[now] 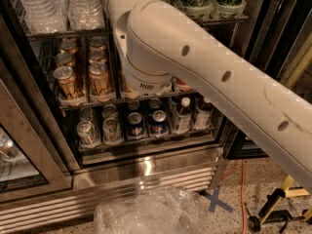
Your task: Pick redbull can from top shelf of fridge
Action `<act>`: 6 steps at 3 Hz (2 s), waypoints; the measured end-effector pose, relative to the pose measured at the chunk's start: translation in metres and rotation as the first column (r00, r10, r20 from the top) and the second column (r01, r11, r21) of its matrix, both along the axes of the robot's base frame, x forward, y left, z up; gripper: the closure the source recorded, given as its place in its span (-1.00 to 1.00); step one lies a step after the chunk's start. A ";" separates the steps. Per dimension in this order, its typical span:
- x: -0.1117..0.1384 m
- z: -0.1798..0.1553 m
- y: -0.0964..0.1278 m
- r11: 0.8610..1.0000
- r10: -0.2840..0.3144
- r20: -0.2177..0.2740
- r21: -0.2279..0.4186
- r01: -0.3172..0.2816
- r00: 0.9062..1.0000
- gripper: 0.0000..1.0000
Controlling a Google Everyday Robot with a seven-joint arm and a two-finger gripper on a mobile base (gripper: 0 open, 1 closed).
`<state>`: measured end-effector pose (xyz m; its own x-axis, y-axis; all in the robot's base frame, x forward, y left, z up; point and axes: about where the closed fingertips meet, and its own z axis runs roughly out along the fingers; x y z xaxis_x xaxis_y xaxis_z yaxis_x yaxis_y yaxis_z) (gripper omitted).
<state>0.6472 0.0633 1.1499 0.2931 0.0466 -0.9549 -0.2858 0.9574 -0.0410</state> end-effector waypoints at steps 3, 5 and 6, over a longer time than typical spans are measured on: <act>-0.076 -0.043 0.018 0.967 0.218 -0.152 -0.103 -0.235 0.964 1.00; -0.117 -0.076 0.034 0.919 0.380 -0.293 0.016 -0.393 0.877 1.00; -0.117 -0.076 0.035 0.919 0.380 -0.292 0.014 -0.393 0.878 1.00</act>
Offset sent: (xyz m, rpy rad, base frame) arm -0.0874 0.0258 -0.0794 0.0385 0.4109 0.3379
